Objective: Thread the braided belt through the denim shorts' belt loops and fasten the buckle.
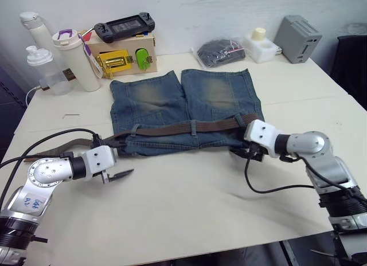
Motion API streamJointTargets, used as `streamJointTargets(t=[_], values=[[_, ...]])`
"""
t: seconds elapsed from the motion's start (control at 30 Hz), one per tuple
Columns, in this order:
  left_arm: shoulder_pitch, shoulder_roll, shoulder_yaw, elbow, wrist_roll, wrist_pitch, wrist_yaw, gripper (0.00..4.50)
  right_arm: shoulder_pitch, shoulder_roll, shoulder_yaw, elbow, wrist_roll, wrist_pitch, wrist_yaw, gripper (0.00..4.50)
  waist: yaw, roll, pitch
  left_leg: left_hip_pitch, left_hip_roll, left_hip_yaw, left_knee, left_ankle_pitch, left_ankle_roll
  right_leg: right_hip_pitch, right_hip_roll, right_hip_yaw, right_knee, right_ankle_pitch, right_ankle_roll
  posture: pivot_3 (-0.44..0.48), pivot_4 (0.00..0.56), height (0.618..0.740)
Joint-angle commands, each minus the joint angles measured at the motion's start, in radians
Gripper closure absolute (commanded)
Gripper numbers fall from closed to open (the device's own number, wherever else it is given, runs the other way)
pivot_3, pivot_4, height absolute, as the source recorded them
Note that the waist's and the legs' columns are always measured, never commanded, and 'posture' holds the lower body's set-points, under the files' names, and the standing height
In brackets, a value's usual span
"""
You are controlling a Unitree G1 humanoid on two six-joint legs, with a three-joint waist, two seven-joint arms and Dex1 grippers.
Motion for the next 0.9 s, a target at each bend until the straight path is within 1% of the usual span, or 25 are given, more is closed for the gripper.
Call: streamJointTargets(t=[0.03, 0.13, 0.2, 0.23, 0.33, 0.4, 0.53, 0.63, 0.67, 0.7, 0.73, 0.77, 0.87, 0.9], values=[[-0.004, 0.021, 0.086, -0.025, -0.088, 0.076, -0.065, 0.23, -0.154, -0.026, -0.097, 0.036, 0.123, 0.159, 0.041, 0.03, 0.0, -0.001, 0.002, 0.0, 0.0, 0.0, 0.0, 0.0, 0.0, 0.0, 0.0, -0.001, -0.001, 0.0, 0.0, 0.0, 0.15, 0.645], [-0.033, -0.004, 0.116, 0.004, -0.109, 0.122, -0.071, 0.23, -0.333, 0.019, -0.081, 0.234, 0.094, 0.264, -0.034, 0.03, -0.002, -0.002, 0.002, 0.001, 0.002, 0.0, -0.001, 0.0, 0.0, 0.001, 0.0, -0.002, -0.002, 0.0, 0.0, 0.0, 0.15, 0.645], [-0.051, -0.023, 0.127, 0.011, -0.117, 0.147, -0.062, 0.23, -0.41, 0.051, -0.059, 0.319, 0.082, 0.304, -0.053, 0.03, -0.004, -0.002, 0.002, 0.001, 0.001, -0.001, -0.002, 0.0, 0.0, 0.002, 0.0, -0.002, -0.003, 0.0, 0.0, 0.0, 0.15, 0.645], [-0.062, -0.036, 0.131, 0.016, -0.117, 0.156, -0.054, 0.23, -0.435, 0.064, -0.028, 0.364, 0.056, 0.308, -0.054, 0.03, -0.006, -0.002, 0.002, 0.001, 0.001, -0.001, -0.002, 0.0, 0.0, 0.001, 0.0, -0.002, -0.003, 0.0, 0.0, 0.0, 0.15, 0.645], [-0.082, -0.072, 0.139, 0.011, -0.112, 0.182, -0.038, 0.23, -0.466, 0.087, 0.053, 0.486, -0.01, 0.304, -0.039, 0.03, -0.008, -0.004, 0.003, 0.001, 0.001, -0.001, -0.003, 0.0, 0.0, 0.002, 0.0, -0.002, -0.003, 0.0, 0.0, 0.0, 0.15, 0.645], [-0.085, -0.089, 0.143, -0.001, -0.107, 0.196, -0.029, 0.23, -0.473, 0.095, 0.086, 0.546, -0.03, 0.298, -0.018, 0.03, -0.009, -0.004, 0.004, 0.0, 0.001, -0.001, -0.003, 0.0, 0.0, 0.002, 0.0, -0.002, -0.003, 0.0, 0.0, 0.0, 0.15, 0.645], [-0.069, -0.102, 0.147, 0.006, -0.059, 0.174, -0.002, 0.23, -0.459, 0.11, 0.121, 0.592, -0.04, 0.291, 0.02, 0.03, -0.016, -0.004, 0.004, 0.0, 0.0, -0.001, -0.003, 0.0, 0.0, 0.001, -0.001, -0.002, -0.002, 0.0, 0.0, 0.0, 0.15, 0.645], [-0.072, -0.115, 0.164, 0.012, -0.056, 0.182, 0.023, 0.23, -0.445, 0.127, 0.108, 0.587, -0.033, 0.287, 0.018, 0.82, -0.019, -0.004, 0.004, 0.0, 0.0, -0.001, -0.003, 0.0, 0.0, 0.001, -0.001, -0.002, -0.002, 0.0, 0.0, 0.0, 0.15, 0.645], [-0.078, -0.12, 0.171, 0.013, -0.063, 0.191, 0.026, 0.23, -0.442, 0.132, 0.099, 0.58, -0.026, 0.287, 0.017, 1.36, -0.02, -0.004, 0.004, 0.0, 0.001, -0.001, -0.004, 0.0, 0.0, 0.001, -0.001, -0.002, -0.002, 0.0, 0.0, 0.0, 0.15, 0.645], [-0.09, -0.126, 0.181, 0.017, -0.075, 0.21, 0.031, 0.23, -0.438, 0.134, 0.094, 0.57, -0.022, 0.291, 0.017, 1.74, -0.02, -0.004, 0.004, 0.001, 0.001, -0.001, -0.004, 0.0, 0.0, 0.001, -0.001, -0.002, -0.002, 0.0, 0.0, 0.0, 0.15, 0.645], [-0.111, -0.134, 0.194, 0.023, -0.101, 0.247, 0.038, 0.23, -0.432, 0.137, 0.087, 0.555, -0.015, 0.293, 0.019, 2.33, -0.019, -0.004, 0.004, 0.001, 0.001, -0.001, -0.004, 0.0, 0.0, 0.001, -0.001, -0.002, -0.002, 0.0, 0.0, 0.0, 0.15, 0.645], [-0.126, -0.14, 0.203, 0.026, -0.119, 0.275, 0.042, 0.23, -0.428, 0.138, 0.083, 0.544, -0.012, 0.294, 0.019, 2.73, -0.018, -0.004, 0.004, 0.001, 0.001, -0.001, -0.003, 0.0, 0.0, 0.001, -0.001, -0.002, -0.002, 0.0, 0.0, 0.0, 0.15, 0.645], [-0.218, -0.158, 0.226, 0.078, -0.178, 0.386, 0.048, 0.23, -0.41, 0.145, 0.068, 0.495, 0.007, 0.317, 0.024, 4.18, -0.016, -0.005, 0.004, 0.001, 0.001, -0.001, -0.002, 0.0, 0.0, 0.001, 0.0, -0.002, -0.002, 0.0, 0.0, 0.0, 0.15, 0.645], [-0.258, -0.162, 0.227, 0.108, -0.195, 0.43, 0.049, 0.23, -0.403, 0.147, 0.064, 0.477, 0.011, 0.322, 0.024, 4.34, -0.017, -0.005, 0.004, 0.001, 0.001, -0.001, -0.002, 0.0, 0.0, 0.001, 0.0, -0.002, -0.002, 0.0, 0.0, 0.0, 0.15, 0.645]])
